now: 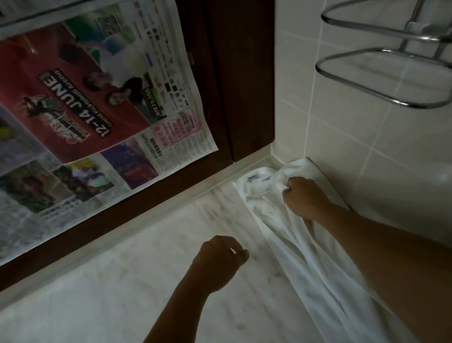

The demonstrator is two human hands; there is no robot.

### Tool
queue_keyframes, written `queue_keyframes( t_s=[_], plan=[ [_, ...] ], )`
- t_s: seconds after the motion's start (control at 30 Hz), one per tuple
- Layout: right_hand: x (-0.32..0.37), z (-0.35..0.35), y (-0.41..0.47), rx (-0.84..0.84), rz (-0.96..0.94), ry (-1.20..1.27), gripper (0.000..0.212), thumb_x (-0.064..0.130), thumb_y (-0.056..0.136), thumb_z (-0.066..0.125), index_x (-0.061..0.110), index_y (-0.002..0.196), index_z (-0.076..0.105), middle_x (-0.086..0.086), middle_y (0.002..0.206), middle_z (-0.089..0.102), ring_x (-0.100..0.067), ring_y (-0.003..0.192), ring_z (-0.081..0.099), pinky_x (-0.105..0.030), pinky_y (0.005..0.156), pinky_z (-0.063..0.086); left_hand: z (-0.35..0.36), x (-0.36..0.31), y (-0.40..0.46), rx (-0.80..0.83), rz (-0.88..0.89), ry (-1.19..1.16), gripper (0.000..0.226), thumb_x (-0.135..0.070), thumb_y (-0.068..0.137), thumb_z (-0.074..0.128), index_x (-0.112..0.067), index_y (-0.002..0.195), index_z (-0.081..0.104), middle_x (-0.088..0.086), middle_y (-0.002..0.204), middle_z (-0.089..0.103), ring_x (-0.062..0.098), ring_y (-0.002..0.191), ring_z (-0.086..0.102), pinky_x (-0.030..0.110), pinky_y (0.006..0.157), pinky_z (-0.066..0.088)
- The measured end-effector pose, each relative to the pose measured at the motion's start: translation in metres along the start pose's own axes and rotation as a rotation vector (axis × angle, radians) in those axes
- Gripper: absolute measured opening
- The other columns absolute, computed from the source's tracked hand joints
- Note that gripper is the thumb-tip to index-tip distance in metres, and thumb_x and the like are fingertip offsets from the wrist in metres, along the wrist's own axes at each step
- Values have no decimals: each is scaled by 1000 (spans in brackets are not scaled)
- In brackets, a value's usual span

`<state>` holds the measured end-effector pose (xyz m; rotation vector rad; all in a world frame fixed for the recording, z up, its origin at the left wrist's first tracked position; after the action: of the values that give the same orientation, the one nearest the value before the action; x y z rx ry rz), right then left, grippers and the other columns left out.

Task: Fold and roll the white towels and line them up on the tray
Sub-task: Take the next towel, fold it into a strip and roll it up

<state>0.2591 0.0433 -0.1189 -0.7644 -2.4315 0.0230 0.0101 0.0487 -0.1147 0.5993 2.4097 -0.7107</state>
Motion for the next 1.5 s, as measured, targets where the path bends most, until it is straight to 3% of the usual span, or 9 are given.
queue_keyframes(
  t_s=[0.27,0.4,0.53,0.67,0.73,0.8,1.0,1.33,1.5],
  plan=[
    [64,-54,-64,43,87,442,35,18,99,47,-3,124,59,-22,127,60,-37,118,56,-34,86,46,-32,-24,-57,-146,25,-133,21,-25,96,64,-11,110,71,7,103,72,17,87,69,40,86,59],
    [126,-59,-140,245,-8,598,43,28,89,65,8,127,61,-17,121,64,-37,109,61,-44,100,48,-53,-24,-115,-334,-34,-213,63,-35,87,75,-19,141,47,4,119,62,14,94,64,21,71,52],
    [191,-68,-225,405,-159,724,42,34,80,71,22,119,62,-9,118,67,-32,108,62,-50,103,46,-70,-4,-186,-411,-57,-256,110,-59,58,89,-39,149,29,-2,141,42,27,128,42,51,106,44],
    [250,-85,-306,472,-290,790,19,23,92,64,15,109,63,-12,116,68,-31,108,62,-43,100,48,-78,28,-268,-325,-68,-540,85,-57,50,91,-24,123,65,3,112,72,27,102,69,53,90,57],
    [268,-94,-337,426,-347,817,26,20,92,63,9,116,63,-14,117,67,-31,106,61,-38,93,50,-82,45,-310,-364,-89,-571,75,-49,52,88,-10,114,70,9,101,76,30,91,73,55,83,59],
    [275,-99,-360,368,-377,838,33,18,92,63,6,122,61,-16,115,66,-32,102,61,-35,84,51,-85,59,-353,-443,-109,-529,70,-47,52,85,-6,107,72,11,94,76,29,85,74,52,80,60],
    [242,-107,-396,218,-344,840,26,22,89,64,12,114,63,-13,110,66,-35,100,62,-47,98,50,-92,101,-454,-477,-199,-224,24,-34,85,77,-14,98,73,10,100,74,25,91,71,39,80,59],
    [128,-111,-406,139,-239,768,28,18,94,63,1,116,63,-20,100,68,-35,91,66,-42,83,54,-104,87,-518,-527,-74,-609,28,-27,91,69,-9,112,72,17,114,69,32,103,67,43,84,58],
    [83,-109,-411,123,-227,710,21,21,97,62,6,109,67,-17,99,69,-33,90,66,-42,82,54,-99,69,-517,-534,-37,-640,17,-22,91,69,-12,104,72,11,99,70,28,92,66,44,82,56]
  ],
)
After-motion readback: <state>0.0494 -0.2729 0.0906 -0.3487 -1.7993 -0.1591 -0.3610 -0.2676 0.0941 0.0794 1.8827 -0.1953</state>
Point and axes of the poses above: each hand's wrist, its own y-axis towards the middle knuckle, its own z-axis out of the palm, x = y × z, the point moved 6 cm from there along y, towards the middle knuckle
